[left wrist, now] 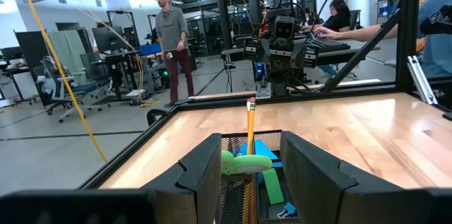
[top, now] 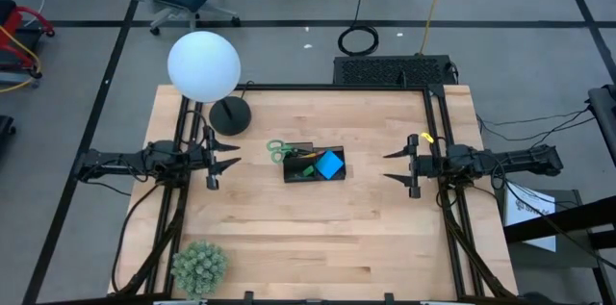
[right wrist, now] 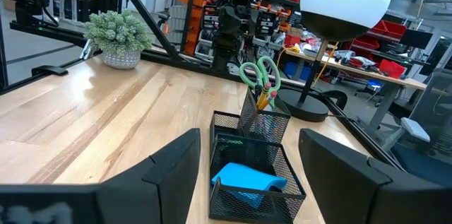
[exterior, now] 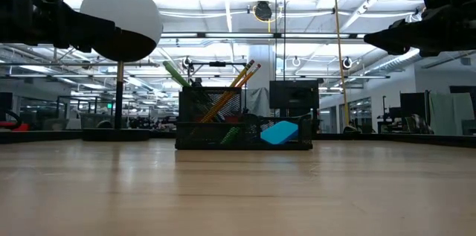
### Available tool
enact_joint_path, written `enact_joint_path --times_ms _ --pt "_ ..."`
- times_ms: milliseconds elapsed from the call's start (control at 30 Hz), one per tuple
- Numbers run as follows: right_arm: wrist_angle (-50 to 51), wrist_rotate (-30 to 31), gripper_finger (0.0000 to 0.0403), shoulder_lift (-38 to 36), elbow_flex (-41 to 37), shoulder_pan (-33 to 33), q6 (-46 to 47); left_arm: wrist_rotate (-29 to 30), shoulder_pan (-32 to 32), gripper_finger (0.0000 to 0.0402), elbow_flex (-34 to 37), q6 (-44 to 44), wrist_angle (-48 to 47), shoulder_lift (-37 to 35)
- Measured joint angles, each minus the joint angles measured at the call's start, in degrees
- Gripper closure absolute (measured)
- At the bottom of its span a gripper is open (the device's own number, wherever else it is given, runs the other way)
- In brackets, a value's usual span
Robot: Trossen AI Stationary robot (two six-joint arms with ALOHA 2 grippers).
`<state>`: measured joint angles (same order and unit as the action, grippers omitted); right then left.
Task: Pick and place office supplies into organizer
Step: Return to Home Position
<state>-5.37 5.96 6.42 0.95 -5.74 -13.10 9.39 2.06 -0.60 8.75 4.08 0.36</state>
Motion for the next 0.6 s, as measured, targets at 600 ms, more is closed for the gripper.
enact_joint_path --times_ms 600 --pt "0.0 0.0 0.0175 0.0 0.0 0.0 0.0 0.0 0.0 0.0247 0.0 0.0 0.0 0.0"
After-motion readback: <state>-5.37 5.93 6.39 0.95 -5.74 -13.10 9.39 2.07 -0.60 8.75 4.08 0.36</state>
